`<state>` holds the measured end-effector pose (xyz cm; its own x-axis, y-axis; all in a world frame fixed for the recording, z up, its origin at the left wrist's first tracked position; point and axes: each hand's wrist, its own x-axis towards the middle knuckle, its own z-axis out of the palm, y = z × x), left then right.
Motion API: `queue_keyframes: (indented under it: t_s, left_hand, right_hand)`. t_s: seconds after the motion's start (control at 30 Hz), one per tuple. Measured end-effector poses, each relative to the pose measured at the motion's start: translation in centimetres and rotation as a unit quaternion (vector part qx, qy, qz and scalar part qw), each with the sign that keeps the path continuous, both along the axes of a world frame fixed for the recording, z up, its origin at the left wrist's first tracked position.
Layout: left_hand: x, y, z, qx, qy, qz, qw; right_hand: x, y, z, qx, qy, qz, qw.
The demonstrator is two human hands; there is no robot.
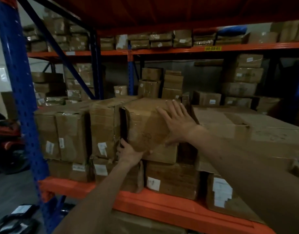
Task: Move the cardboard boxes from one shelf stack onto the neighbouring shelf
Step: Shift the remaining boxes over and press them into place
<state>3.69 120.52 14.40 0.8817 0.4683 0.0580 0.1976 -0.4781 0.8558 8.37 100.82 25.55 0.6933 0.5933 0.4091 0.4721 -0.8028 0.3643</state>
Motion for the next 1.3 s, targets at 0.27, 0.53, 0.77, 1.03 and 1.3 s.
queue_keyframes:
  t_s: [0.27,0.53,0.77,1.03,1.3]
  left_hand:
    - [5.9,4.4,-1.9,-0.108,-0.012,-0.134,0.985]
    - [7.6,4.3,0.7,-0.168,-0.106,-0.16,0.967]
    - [6.3,6.4,9.4,0.115,-0.158,-0.229,0.954]
    - [5.5,4.2,12.9,0.271,-0.114,-0.225,0.929]
    - [5.7,-0.6,12.8,0.394,-0.087,-0.22,0.888]
  right_hand:
    - [2.8,1.0,-1.1,0.136,0.059,-0.099,0.984]
    - [2.7,-0.4,-2.1,0.274,0.063,-0.157,0.947]
    - [0.2,0.5,-7.5,0.487,0.087,-0.139,0.858]
    - [-0.9,0.8,-9.8,0.568,0.114,-0.139,0.803]
    - [-2.8,0.5,-15.8,0.657,0.135,-0.121,0.731]
